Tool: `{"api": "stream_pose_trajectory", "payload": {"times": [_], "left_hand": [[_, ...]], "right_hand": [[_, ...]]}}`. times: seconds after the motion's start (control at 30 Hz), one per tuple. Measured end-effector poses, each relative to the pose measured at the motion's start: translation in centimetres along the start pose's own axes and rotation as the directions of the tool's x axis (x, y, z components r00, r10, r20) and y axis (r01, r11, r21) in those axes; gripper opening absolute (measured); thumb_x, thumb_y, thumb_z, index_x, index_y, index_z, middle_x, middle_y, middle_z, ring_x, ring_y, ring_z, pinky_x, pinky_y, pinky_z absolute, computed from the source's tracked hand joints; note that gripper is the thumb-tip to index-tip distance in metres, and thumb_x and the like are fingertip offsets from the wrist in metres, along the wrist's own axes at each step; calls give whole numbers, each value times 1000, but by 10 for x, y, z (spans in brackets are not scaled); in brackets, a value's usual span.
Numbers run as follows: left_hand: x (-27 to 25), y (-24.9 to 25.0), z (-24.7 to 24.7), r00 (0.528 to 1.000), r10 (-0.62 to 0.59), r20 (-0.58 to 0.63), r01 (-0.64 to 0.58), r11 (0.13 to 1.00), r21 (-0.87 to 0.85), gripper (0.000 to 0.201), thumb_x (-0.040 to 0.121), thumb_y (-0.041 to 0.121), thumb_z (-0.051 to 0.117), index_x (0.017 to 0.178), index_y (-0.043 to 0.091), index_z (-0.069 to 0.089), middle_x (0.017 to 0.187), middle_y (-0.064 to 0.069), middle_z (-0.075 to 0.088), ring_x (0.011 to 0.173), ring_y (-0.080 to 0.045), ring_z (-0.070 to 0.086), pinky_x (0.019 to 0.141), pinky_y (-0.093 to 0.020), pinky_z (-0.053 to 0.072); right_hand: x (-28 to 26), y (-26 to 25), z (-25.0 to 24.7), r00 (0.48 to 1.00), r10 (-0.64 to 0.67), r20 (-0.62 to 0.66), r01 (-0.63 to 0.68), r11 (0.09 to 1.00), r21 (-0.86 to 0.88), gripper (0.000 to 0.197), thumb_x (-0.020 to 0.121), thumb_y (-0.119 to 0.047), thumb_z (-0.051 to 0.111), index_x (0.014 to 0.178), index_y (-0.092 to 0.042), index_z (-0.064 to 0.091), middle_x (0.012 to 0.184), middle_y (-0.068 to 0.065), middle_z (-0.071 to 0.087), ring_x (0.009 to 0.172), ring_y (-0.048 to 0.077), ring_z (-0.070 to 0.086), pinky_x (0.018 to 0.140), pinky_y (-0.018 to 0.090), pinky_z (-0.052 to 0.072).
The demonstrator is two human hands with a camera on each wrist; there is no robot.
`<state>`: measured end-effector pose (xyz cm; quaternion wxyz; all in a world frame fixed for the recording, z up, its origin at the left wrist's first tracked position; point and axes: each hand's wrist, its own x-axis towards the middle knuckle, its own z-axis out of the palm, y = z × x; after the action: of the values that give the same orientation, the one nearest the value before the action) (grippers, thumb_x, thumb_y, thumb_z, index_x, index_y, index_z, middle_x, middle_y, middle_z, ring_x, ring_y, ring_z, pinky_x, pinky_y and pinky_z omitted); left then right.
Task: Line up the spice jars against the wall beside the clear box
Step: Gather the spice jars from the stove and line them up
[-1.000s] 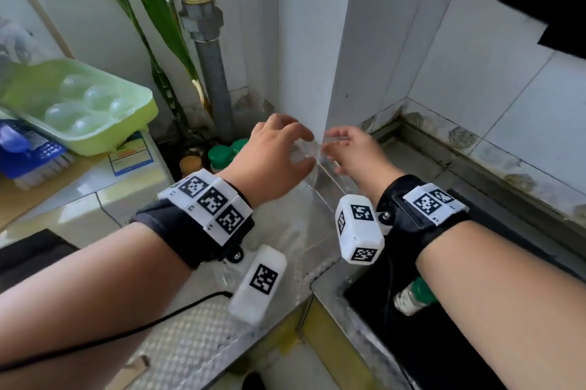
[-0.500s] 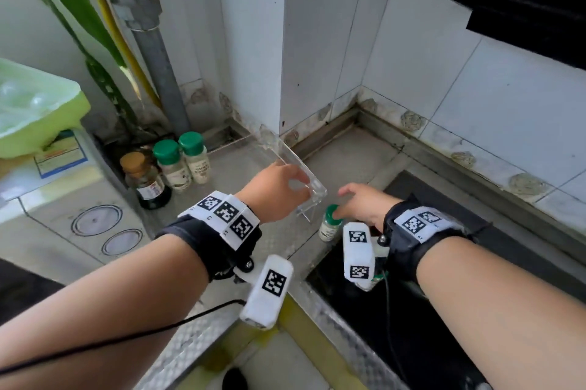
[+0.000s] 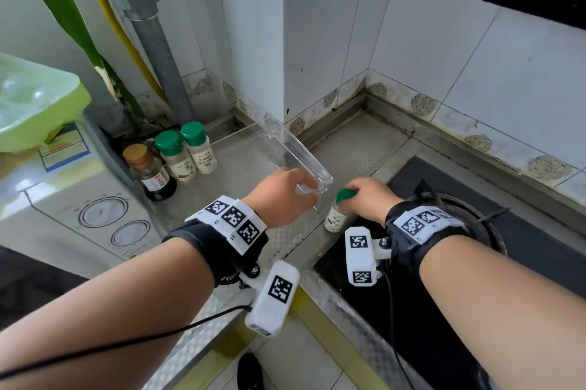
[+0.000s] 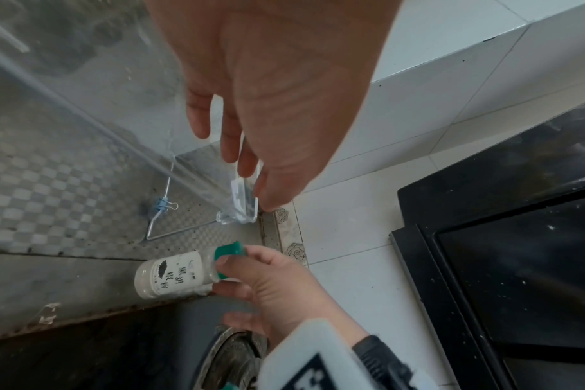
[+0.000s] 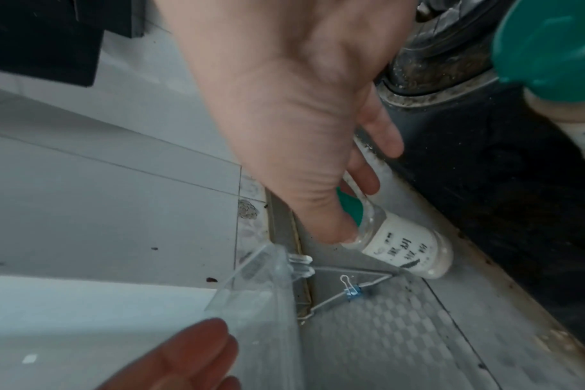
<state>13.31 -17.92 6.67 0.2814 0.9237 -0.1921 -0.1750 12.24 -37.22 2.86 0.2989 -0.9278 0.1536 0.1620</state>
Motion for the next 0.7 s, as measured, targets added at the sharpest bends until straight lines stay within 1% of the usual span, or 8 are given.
{"api": "stream_pose_trajectory", "payload": {"times": [0.1, 0.17, 0.23, 0.3, 0.43, 0.53, 0.63, 0.7], "left_hand": [[0, 9, 2, 999, 36, 9, -35, 999, -20, 28, 94, 30, 53, 120, 25, 64, 128, -3, 59, 118, -19, 57, 96, -26, 40], [1, 16, 5, 999, 39, 4, -38, 997, -73, 28, 96, 25, 51, 120, 22, 65, 127, -3, 61, 118, -20, 58, 97, -26, 42], [3, 24, 8, 1000, 26, 5, -25, 991, -130, 31, 96, 25, 50, 124, 18, 61, 124, -1, 63, 114, -19, 60, 90, -22, 44], [3, 32, 14, 999, -2, 41, 9, 982, -188, 37, 96, 29, 52, 130, 16, 54, 122, 0, 61, 106, -18, 62, 79, -17, 46], [0, 40, 28, 979, -18, 201, 55, 983, -178, 63, 89, 44, 60, 143, 25, 35, 131, -2, 59, 107, -23, 65, 97, -35, 51], [-4, 46, 36, 977, -6, 213, 26, 995, -92, 74, 86, 41, 63, 147, 25, 24, 120, -6, 62, 100, -24, 63, 89, -34, 51], [-8, 51, 41, 975, 13, 223, 12, 994, -108, 60, 91, 31, 58, 143, 20, 29, 104, -4, 61, 82, -20, 57, 74, -30, 43], [-8, 53, 43, 979, -11, 206, 36, 993, -116, 55, 93, 29, 56, 141, 17, 32, 104, -10, 62, 81, -21, 54, 72, -32, 42]], "right_hand": [[-7, 3, -14, 1000, -5, 0, 5, 993, 121, 29, 76, -22, 70, 99, -4, 71, 93, 9, 70, 85, 24, 62, 71, 30, 46], [-12, 5, -25, 999, -7, 31, 0, 971, 239, 27, 77, -21, 70, 99, -5, 70, 94, 12, 71, 83, 22, 62, 73, 31, 49], [-20, 5, -34, 996, -20, 85, -12, 933, 359, 23, 80, -18, 69, 100, -9, 69, 95, 10, 70, 77, 18, 63, 66, 24, 51], [-30, 5, -42, 991, -32, 130, -29, 895, 445, 21, 84, -17, 66, 103, -10, 67, 91, 5, 66, 72, 14, 61, 50, 13, 47], [-42, 7, -50, 985, -64, 162, -45, 803, 594, 3, 89, -14, 61, 87, -14, 63, 80, 3, 62, 66, 13, 57, 41, 12, 43], [-48, 11, -50, 981, -92, 168, -39, 763, 645, 4, 90, -12, 60, 88, -12, 63, 80, 5, 64, 64, 12, 58, 41, 12, 43], [-56, 16, -53, 983, -97, 158, -26, 771, 637, 4, 91, -17, 60, 93, -16, 63, 83, 2, 65, 71, 13, 60, 45, 12, 44], [-58, 21, -54, 985, -84, 147, -14, 825, 565, 17, 89, -25, 64, 104, -19, 63, 90, -1, 64, 81, 11, 59, 56, 17, 44]]}}
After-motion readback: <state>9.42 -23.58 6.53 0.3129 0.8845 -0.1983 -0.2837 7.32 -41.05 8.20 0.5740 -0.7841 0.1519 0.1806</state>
